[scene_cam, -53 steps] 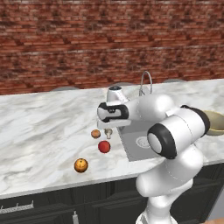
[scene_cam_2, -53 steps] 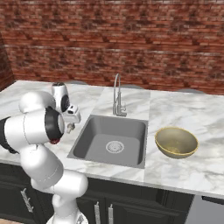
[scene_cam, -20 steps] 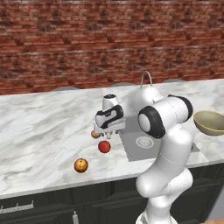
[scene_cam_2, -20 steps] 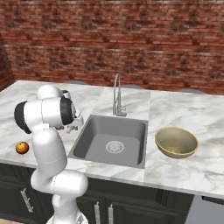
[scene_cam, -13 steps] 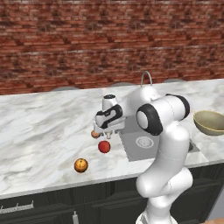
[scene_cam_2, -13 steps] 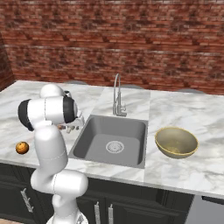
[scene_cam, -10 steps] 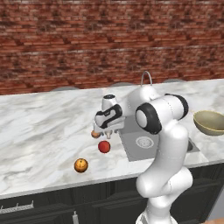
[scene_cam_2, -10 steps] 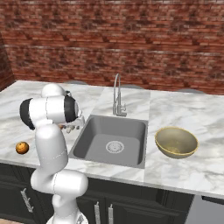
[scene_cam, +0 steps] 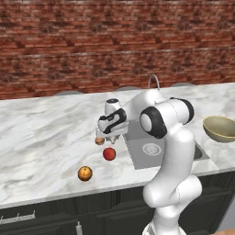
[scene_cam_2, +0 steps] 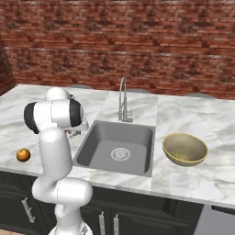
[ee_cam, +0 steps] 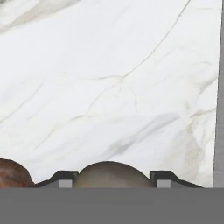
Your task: There is a mixed pile of frozen fruits and vegetables on the counter. Locate all the frozen vegetables and place the items in a bowl on the counter. Take all the frozen fruits and defrost them in a running sink.
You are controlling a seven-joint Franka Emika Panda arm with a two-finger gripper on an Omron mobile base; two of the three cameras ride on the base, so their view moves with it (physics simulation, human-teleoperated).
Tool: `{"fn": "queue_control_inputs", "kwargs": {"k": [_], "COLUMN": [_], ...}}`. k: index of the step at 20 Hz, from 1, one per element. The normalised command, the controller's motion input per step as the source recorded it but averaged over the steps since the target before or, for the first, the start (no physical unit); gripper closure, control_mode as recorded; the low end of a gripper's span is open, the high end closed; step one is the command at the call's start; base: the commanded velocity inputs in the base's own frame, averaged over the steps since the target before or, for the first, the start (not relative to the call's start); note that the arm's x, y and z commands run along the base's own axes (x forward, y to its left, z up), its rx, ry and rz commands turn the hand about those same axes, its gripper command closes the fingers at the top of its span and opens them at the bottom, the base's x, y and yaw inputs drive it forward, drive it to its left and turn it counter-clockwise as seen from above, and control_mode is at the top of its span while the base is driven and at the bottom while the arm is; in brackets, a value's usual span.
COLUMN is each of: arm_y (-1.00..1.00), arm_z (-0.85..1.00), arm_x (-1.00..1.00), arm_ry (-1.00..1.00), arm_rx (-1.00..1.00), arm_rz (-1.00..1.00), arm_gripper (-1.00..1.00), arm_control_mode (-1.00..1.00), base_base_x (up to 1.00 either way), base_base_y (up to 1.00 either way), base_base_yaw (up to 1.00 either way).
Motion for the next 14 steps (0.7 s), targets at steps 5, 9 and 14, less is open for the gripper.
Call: {"fn": "queue_control_inputs", "kwargs": {"k": [5, 9, 14], "arm_y": [0.00, -0.26, -0.60], "arm_z": [-0.18, 0.32, 0.61], "arm_x": [-0.05, -0.27, -0.45], "arm_ry": [0.04, 0.01, -0.02], "arm_rx": [0.00, 0.01, 0.00], "arm_rz": [-0.04, -0.05, -0.01], "arm_gripper": [1.00, 1.00, 1.00], "arm_control_mode": [-1.00, -1.00, -1.00], "base_base_x": [0.00, 0.00, 0.00], "base_base_y": [0.00, 0.00, 0.00], "base_base_yaw": [0.00, 0.00, 0.00]}}
